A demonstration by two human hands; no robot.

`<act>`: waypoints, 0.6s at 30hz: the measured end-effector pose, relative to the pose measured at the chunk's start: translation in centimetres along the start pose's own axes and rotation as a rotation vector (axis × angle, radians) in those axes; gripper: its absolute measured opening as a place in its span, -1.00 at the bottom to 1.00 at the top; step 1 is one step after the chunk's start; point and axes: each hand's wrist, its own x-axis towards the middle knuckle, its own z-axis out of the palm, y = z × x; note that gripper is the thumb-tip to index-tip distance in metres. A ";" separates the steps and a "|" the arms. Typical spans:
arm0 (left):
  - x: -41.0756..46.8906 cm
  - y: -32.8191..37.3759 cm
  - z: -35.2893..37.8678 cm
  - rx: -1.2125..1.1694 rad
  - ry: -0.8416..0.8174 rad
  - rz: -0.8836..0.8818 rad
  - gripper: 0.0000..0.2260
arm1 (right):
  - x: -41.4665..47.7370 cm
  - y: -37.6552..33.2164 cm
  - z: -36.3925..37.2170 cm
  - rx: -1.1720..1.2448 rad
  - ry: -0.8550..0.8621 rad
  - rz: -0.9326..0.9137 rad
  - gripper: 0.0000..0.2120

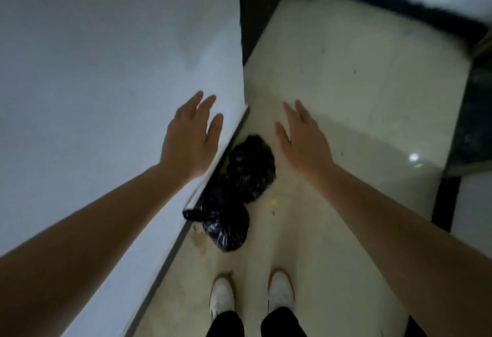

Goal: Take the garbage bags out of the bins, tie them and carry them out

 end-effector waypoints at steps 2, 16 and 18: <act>2.5 5.4 -7.9 0.078 0.112 0.148 -0.52 | -0.7 -3.6 -9.4 -0.028 0.156 -0.081 -0.45; 4.6 37.7 -49.2 0.236 0.703 0.667 -0.47 | -16.9 -20.0 -56.5 -0.301 0.937 -0.390 -0.38; 2.9 40.1 -50.0 0.196 0.739 0.744 -0.47 | -20.2 -19.5 -58.2 -0.368 1.007 -0.378 -0.42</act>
